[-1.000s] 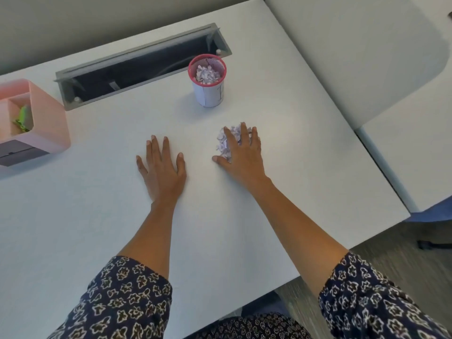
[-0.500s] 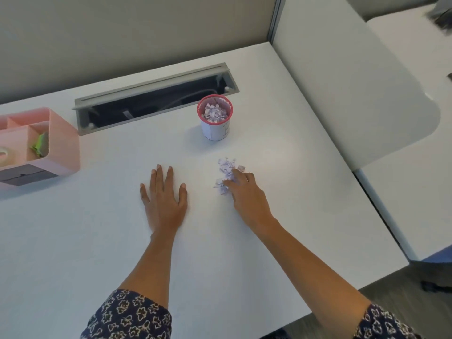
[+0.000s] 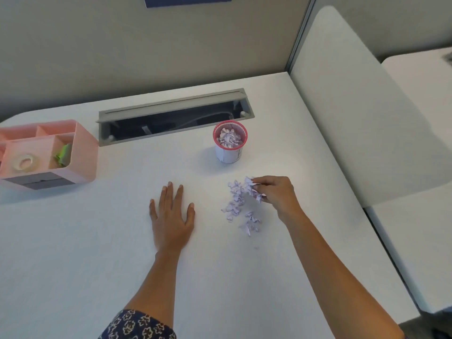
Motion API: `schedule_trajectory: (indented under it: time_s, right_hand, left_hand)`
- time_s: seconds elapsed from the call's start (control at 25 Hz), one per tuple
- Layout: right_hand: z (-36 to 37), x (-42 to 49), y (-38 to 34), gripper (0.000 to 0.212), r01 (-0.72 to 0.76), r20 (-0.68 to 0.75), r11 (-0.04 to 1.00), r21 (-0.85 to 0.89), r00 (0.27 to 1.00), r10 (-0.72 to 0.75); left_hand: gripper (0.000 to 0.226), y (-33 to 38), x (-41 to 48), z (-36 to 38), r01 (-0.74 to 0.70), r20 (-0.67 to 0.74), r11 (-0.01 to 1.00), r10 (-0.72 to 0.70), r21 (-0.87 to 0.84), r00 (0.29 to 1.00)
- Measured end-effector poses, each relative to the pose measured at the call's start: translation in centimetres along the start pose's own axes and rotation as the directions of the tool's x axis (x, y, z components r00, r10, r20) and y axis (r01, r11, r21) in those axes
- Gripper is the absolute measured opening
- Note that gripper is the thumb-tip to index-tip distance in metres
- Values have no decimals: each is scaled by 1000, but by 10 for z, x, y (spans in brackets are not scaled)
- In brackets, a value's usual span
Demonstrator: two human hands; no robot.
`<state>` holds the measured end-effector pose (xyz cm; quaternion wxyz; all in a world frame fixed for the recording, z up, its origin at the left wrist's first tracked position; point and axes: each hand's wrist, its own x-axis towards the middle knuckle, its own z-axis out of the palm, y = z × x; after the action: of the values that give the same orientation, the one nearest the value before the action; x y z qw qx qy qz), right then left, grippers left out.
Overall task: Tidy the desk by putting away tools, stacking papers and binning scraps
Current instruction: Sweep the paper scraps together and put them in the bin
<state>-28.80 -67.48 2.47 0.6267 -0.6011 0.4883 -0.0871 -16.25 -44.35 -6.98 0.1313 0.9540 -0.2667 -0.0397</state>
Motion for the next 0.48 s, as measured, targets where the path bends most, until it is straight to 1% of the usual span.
schedule_trajectory:
  time_s: [0.04,0.12,0.2,0.28,0.36,0.4,0.44,0.48]
  right_hand:
    - [-2,1,-12,19,-3,27,999,44,1000,1]
    - [-2,6,-38,19,39,52,996,82,998,-44]
    - [7,18,-65,18,118,31,992,38,992,-119]
    - [23,34,-86,18,228,-28,966,-123,972,-233]
    - [41,48,-102,20,335,-61,882,-332,925,-375]
    - [49,54,-109,23,363,-51,828,-427,905,-423]
    - [57,60,-115,27,358,-29,787,-502,903,-429]
    - [63,66,-119,33,329,2,755,-568,917,-398]
  left_hand:
    - [60,0,0,0,2,0,1000,-2,0,1000]
    - [60,0,0,0,5,2,1000,-5,-5,1000]
    - [60,1,1,0,10,2,1000,-10,-6,1000]
    - [59,2,1,-1,17,-2,1000,-17,-3,1000]
    - [59,3,0,-2,20,-8,1000,-20,-6,1000]
    - [59,3,0,-2,19,-8,1000,-19,-8,1000]
    - [59,3,0,-3,19,-7,1000,-20,-9,1000]
    - [59,3,1,-3,20,-6,1000,-20,-8,1000]
